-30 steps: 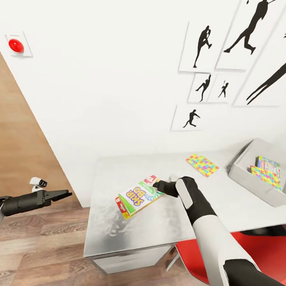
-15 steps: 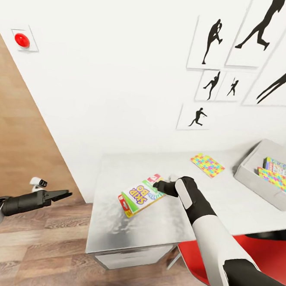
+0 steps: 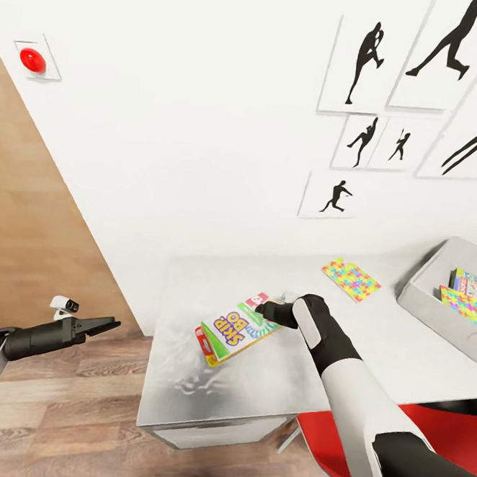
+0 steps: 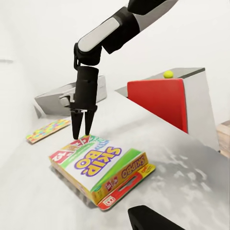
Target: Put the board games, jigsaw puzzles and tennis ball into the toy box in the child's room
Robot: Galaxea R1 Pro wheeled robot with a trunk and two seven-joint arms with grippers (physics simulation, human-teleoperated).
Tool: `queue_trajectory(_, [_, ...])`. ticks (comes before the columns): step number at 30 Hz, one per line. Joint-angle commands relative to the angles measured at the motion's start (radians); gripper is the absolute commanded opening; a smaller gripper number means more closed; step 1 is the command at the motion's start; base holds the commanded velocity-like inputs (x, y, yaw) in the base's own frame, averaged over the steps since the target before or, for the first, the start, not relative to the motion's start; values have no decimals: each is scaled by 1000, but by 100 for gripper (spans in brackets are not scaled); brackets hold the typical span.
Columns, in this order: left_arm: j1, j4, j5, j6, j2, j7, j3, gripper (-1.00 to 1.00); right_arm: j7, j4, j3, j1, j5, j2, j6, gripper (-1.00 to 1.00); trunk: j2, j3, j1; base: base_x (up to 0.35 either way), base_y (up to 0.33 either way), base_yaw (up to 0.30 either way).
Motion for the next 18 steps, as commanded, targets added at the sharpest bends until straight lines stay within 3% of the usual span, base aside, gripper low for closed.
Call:
queue_trajectory(1, [-1, 0, -1, 11, 0, -4, 0, 100, -10, -1, 3, -1, -10, 0, 2, 100, -2, -2, 1, 3, -59, 4])
queue_trajectory(11, [-1, 0, -1, 11, 0, -4, 0, 100, -9, -1, 2, 0, -10, -1, 0, 100, -2, -2, 1, 7, -15, 1])
queue_trajectory(18, [-1, 0, -2, 11, 0, -4, 0, 100, -10, -1, 2, 0, -10, -1, 0, 100, -2, -2, 1, 123, -69, 0])
